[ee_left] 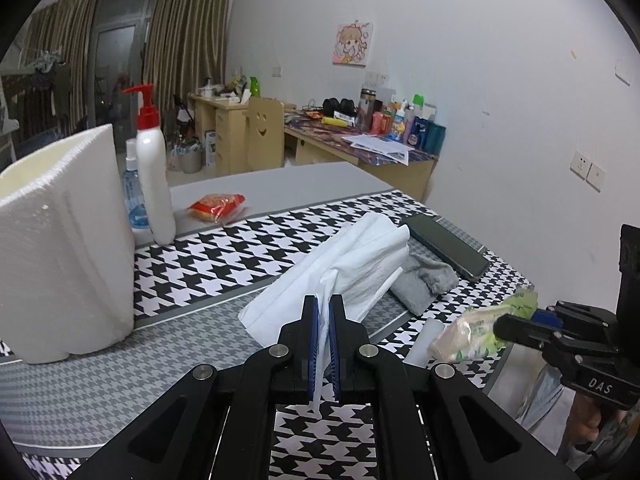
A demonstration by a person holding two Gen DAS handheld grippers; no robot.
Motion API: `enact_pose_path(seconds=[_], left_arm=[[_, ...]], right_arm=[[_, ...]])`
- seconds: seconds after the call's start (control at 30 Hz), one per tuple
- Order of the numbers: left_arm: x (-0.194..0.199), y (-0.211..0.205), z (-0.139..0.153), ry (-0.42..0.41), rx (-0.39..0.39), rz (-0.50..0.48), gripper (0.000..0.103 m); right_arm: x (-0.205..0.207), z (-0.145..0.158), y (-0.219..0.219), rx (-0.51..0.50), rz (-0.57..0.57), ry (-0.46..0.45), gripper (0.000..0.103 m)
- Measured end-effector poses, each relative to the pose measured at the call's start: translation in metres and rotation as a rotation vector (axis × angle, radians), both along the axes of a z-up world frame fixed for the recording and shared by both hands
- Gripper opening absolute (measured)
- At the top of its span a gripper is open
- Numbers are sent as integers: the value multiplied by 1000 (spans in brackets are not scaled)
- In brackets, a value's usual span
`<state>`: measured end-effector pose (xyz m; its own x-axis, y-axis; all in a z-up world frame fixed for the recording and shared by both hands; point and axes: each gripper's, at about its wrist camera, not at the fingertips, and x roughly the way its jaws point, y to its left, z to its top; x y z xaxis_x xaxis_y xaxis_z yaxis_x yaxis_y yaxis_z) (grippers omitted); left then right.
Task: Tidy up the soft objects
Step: 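Carry the tissue in the left gripper while the right carries the packet toward the foam box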
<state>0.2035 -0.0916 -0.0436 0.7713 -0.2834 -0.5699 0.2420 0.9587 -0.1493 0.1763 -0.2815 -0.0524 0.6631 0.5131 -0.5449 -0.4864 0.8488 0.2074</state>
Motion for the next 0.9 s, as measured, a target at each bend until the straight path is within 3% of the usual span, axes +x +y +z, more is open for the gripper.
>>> enact_pose_path(seconds=[0.9], left_arm=[[-34, 35, 32, -77, 32, 46, 6]], right_arm=[[-4, 26, 30, 63, -54, -95, 23]])
